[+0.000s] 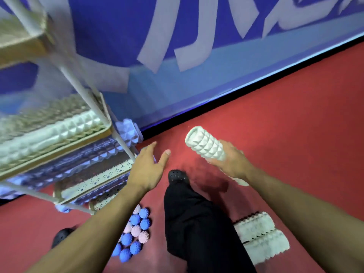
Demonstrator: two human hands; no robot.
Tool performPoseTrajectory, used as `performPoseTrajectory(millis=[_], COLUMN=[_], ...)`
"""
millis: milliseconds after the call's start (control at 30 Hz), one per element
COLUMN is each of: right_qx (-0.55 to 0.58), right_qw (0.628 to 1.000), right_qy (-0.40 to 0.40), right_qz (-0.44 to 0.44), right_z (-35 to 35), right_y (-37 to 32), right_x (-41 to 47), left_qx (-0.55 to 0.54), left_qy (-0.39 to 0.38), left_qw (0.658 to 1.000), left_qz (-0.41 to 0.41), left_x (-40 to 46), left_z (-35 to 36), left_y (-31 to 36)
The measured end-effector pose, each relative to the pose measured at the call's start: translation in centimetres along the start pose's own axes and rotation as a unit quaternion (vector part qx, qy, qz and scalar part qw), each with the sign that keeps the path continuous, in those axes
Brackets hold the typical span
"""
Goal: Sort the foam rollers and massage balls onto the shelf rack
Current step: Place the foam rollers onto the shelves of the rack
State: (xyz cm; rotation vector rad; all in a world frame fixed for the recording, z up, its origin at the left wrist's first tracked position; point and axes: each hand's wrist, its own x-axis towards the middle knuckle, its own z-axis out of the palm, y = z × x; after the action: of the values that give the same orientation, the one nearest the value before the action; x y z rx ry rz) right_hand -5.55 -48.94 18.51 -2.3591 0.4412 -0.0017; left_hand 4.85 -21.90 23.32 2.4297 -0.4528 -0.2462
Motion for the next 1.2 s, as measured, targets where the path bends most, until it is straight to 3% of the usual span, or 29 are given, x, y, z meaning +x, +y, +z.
performPoseTrajectory(millis=[100, 167, 300, 400, 467, 600, 700, 833, 900, 967, 1033, 1133, 1200], right_qx=[0.162, 0.275, 0.468, 0.589, 0.640, 0.671, 0.672, 0.694, 0.699, 0.677, 0.614, 0.417, 0.243], right_qw=[0.983, 0.956, 0.880, 0.806, 0.765, 0.736, 0.734, 0.714, 0.705, 0.721, 0.769, 0.892, 0.968], right_qy=[0.054, 0.077, 0.078, 0.051, 0.025, -0.012, -0.046, -0.080, -0.111, -0.145, -0.167, -0.155, -0.054], right_qz=[-0.069, -0.063, -0.012, 0.035, 0.066, 0.091, 0.085, 0.058, 0.045, 0.041, 0.061, 0.077, 0.023], right_z=[-1.0, -0.6, 1.5, 3.0, 3.6, 4.1, 4.6, 5.3, 5.4, 5.7, 5.7, 5.7, 5.9], right_y=[-8.1, -12.9, -21.1, -26.9, -30.6, -36.7, -39.7, -42.0, -42.4, -42.7, -42.7, -42.2, -41.6], right_x=[-1.7, -3.0, -5.0, -6.7, -7.6, -8.4, -8.9, -9.4, -9.3, -9.2, -8.9, -8.7, -8.1], left_qx=[0.021, 0.023, -0.033, -0.135, -0.197, -0.273, -0.380, -0.572, -0.610, -0.613, -0.592, -0.558, -0.546], left_qy=[0.018, 0.030, 0.079, 0.111, 0.144, 0.200, 0.216, 0.144, 0.131, 0.160, 0.226, 0.290, 0.320], left_qw=[0.999, 0.999, 0.996, 0.984, 0.966, 0.933, 0.887, 0.785, 0.761, 0.757, 0.757, 0.756, 0.754], left_qz=[0.024, 0.031, 0.036, -0.032, -0.082, -0.125, -0.146, -0.187, -0.179, -0.160, -0.162, -0.180, -0.177], left_x=[-2.8, -4.8, -8.4, -10.4, -11.6, -13.3, -14.6, -16.3, -16.4, -16.5, -16.4, -16.3, -16.3], left_z=[-4.8, -7.9, -13.9, -17.6, -19.7, -23.7, -26.0, -28.3, -28.7, -29.3, -29.7, -30.3, -30.6], left_y=[1.2, 1.2, 0.4, -0.6, -1.2, -2.9, -3.8, -4.9, -5.5, -6.1, -6.7, -7.7, -8.5])
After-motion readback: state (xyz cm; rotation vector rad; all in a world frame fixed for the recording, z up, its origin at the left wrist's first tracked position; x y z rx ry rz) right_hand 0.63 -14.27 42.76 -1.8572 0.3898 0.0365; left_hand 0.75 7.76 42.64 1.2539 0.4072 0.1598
